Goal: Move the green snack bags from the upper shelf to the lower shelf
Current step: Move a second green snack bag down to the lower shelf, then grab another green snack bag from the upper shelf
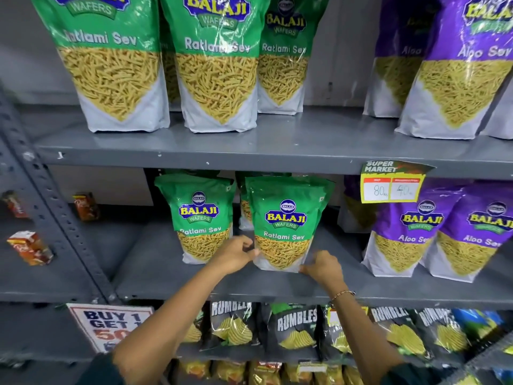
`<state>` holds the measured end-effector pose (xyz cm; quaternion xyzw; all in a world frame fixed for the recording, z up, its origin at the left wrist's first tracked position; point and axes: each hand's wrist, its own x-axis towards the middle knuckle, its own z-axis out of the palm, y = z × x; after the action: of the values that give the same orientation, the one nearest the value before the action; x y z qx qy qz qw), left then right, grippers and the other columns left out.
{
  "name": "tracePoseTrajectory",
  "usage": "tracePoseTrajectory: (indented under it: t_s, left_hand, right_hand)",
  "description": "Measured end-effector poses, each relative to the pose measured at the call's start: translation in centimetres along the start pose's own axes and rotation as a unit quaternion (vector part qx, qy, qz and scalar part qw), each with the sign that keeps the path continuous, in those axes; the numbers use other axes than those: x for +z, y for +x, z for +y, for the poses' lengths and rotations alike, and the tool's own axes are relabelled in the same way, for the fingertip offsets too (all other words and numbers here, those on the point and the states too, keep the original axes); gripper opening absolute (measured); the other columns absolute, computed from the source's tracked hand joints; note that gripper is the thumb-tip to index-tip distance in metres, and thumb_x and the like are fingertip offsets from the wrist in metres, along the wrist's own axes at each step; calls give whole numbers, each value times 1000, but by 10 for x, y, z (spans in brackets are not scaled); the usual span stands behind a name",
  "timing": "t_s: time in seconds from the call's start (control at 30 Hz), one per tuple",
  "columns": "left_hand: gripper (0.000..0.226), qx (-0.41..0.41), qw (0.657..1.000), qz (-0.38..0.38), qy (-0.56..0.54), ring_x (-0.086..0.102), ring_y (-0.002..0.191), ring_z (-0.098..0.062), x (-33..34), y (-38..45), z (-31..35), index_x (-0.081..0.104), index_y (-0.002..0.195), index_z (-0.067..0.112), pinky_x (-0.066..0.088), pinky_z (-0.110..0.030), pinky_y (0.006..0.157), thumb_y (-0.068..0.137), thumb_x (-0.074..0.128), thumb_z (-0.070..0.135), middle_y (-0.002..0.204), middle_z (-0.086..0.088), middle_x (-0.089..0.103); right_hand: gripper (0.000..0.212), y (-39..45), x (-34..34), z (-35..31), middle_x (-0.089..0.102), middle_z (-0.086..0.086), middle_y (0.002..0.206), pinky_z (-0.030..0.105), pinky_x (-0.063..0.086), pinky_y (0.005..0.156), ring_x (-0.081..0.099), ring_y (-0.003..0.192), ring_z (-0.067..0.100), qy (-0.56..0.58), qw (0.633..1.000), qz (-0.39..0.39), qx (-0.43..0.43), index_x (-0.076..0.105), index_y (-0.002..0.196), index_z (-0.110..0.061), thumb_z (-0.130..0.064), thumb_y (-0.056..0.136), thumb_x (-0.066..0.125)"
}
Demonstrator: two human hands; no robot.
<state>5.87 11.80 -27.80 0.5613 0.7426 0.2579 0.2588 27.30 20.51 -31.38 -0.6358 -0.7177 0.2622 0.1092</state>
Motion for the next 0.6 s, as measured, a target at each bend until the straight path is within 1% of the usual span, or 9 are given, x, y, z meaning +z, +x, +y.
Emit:
tracePoseTrajectory:
  t_s: [0.07,0.1,0.17,0.23,0.3,0.4,0.47,0.53,0.6]
  left_hand:
    - [25,45,998,35,-29,59,84,2,-22,-18,5,66,107,19,42,-6,72,86,60,32,110,1,69]
    - [18,70,995,50,-52,57,76,11,-34,-27,11,68,101,23,41,-3,66,86,61,29,104,5,71]
    - [9,127,985,72,-89,58,70,15,-62,-48,28,67,89,34,42,-7,67,85,63,27,90,17,70]
    - [11,194,968,94,-133,65,77,7,-94,-68,48,69,85,37,49,-14,71,83,65,27,86,18,73]
    - [13,254,939,145,-184,69,82,-4,-127,-85,65,71,87,35,53,-16,75,82,65,24,87,14,75]
    - [19,303,888,254,-235,65,83,2,-177,-93,86,67,95,31,50,-12,75,82,66,18,91,15,72]
    - [28,285,868,316,-254,62,92,1,-206,-84,97,61,109,22,48,-12,75,82,65,15,105,7,66]
    - [46,219,892,329,-218,57,109,-12,-228,-67,106,50,126,15,47,-23,84,84,65,20,126,-3,58]
    - [61,158,927,296,-169,49,124,-26,-239,-49,111,37,137,10,44,-41,99,85,63,28,141,-11,47]
  right_hand:
    - [24,-27,-12,-23,66,15,96,34,50,77,63,91,30,-47,998,-40,-14,63,87,-6,-27,76,68]
    - [12,-39,-22,-37,64,17,89,34,50,75,59,83,26,-79,993,-73,-53,59,75,-10,-20,78,63]
    - [18,-59,-40,-70,66,26,88,37,48,67,52,74,22,-64,981,-111,-146,53,62,-5,-5,81,52]
    - [13,-84,-67,-102,71,19,81,36,53,64,55,67,16,63,970,-95,-215,63,73,0,-1,83,54]
    - [8,-109,-99,-133,69,-1,69,26,54,59,59,63,8,196,936,-58,-287,67,76,-14,-9,83,67]
    - [15,-125,-146,-177,69,-1,72,16,52,55,60,59,1,302,875,16,-377,66,74,-25,-13,80,71]
    - [13,-118,-173,-203,68,0,73,17,55,56,62,57,-2,355,846,75,-390,65,78,-23,-11,82,69]
    - [7,-98,-188,-223,68,0,80,25,57,68,64,69,3,380,836,124,-376,67,91,-13,-11,85,66]
    - [29,-75,-197,-241,67,10,105,34,52,88,63,96,17,345,857,138,-356,60,115,-3,-14,88,63]
